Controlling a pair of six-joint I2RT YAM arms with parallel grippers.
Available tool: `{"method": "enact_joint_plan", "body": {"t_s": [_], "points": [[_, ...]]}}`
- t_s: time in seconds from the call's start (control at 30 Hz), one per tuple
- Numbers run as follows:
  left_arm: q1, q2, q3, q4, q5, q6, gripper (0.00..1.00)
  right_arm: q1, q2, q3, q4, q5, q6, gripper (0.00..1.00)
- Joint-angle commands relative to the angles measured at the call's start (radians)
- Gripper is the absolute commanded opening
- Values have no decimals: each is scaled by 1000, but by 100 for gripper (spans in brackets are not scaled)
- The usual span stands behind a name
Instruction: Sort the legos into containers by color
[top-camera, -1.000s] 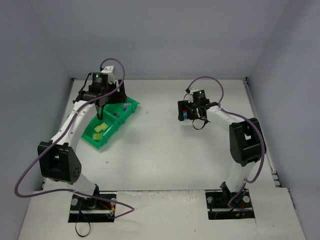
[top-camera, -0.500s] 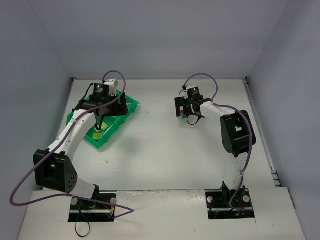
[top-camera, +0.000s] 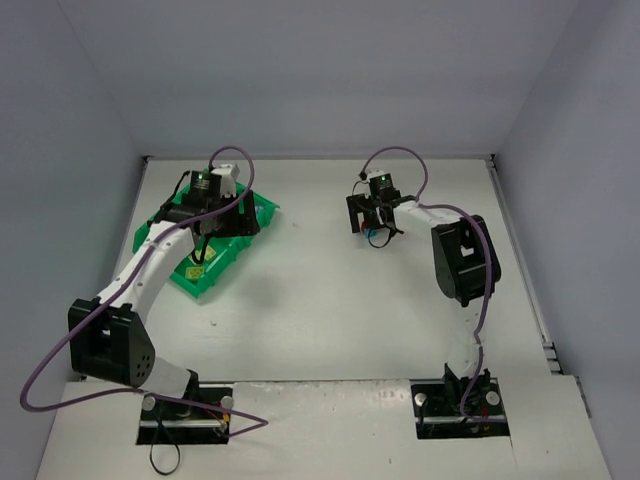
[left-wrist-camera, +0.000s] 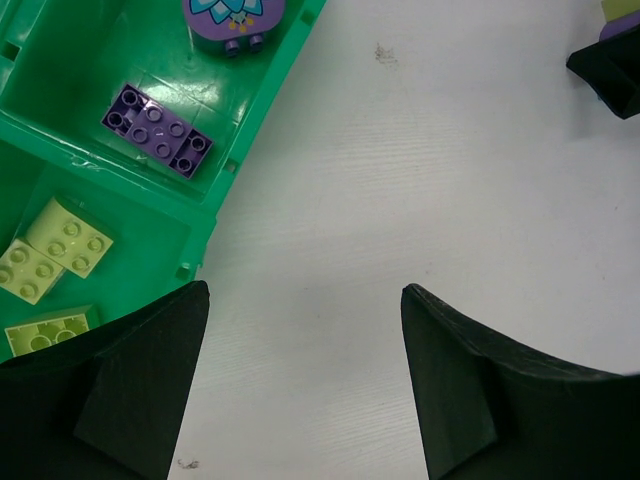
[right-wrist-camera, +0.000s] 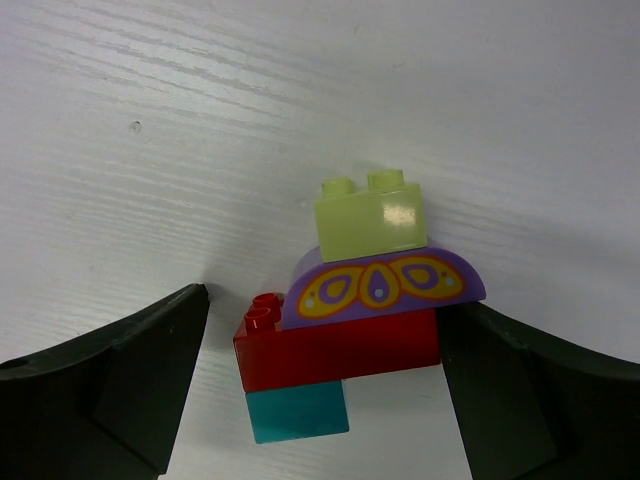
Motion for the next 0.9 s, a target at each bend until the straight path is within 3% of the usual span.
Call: {"method": "enact_joint_plan", "body": {"t_s": [0.0,0.13,0.23,0.27,0.3,0.43,0.47,0.63,0.87], "points": [[-6,-57,5,26,10,-6,71,2,7,14,6,17,-32,89],[-6,-60,-3,22,15,0,71,-1,-3,-6,6,8,-52,84],[-6,-52,-3,19,28,0,71,-6,-22,-18,-5,-14,-91,76],[-6,-49,-3,20,30,0,71,-6,-25,-22,-5,-20,-95,71],[-6,-48,-5,20,33,0,71,-6,-28,-25,-5,-26,-101,59],[-6,-40,-8,22,42,-3,71,-4,-46,-41,-14,-44,-106,47],[-6,-39,-8,22,48,-5,71,-1,-51,-48,-14,-45,-105,32],[-6,-42,1,35,82,-17,71,10,-109,-80,-14,-72,-120,0],[-6,-19,70,87,277,-64,71,76,-340,-193,98,-274,-317,0]]}}
